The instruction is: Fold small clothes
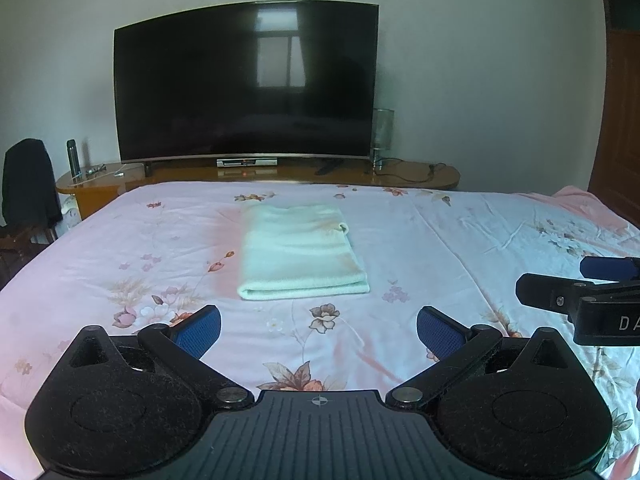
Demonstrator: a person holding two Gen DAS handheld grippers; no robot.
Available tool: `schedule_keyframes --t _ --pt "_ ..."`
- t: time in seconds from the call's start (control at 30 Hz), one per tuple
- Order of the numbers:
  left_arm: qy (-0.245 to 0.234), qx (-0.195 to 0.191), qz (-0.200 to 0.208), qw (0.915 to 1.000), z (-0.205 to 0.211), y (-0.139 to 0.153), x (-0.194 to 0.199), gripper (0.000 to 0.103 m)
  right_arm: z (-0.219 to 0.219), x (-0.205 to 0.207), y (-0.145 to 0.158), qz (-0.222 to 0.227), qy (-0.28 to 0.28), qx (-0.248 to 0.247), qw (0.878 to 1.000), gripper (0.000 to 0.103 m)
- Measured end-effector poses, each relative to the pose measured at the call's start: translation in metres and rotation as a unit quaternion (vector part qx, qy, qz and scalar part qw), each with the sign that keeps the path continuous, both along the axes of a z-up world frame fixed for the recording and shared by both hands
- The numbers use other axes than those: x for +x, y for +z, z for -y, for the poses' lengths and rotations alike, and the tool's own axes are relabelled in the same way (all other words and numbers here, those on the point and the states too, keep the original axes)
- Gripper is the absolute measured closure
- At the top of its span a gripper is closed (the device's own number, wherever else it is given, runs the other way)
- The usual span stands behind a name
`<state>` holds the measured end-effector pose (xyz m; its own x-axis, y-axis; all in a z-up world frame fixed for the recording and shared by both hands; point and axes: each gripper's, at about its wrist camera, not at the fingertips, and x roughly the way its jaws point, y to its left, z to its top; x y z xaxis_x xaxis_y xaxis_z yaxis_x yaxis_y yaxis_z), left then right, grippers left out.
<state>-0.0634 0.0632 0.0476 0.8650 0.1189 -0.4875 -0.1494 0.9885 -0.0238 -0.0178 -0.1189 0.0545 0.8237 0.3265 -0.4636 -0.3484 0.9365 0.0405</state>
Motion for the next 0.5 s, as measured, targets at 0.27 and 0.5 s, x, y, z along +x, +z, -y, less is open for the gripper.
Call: schedule_keyframes --t 0.27,0.5 --pt "0.003 -0.001 -0.003 1.0000 -0.0011 0.0000 0.0007 0.000 -0.0053 -0.0020 -0.0019 0.002 -0.005 0.000 1.000 0.001" --pt "0.003 0.000 -0.005 1.0000 -0.0010 -0.0002 0.0009 0.000 -0.0039 -0.0004 -0.0020 0.000 -0.001 -0.001 1.000 0.001"
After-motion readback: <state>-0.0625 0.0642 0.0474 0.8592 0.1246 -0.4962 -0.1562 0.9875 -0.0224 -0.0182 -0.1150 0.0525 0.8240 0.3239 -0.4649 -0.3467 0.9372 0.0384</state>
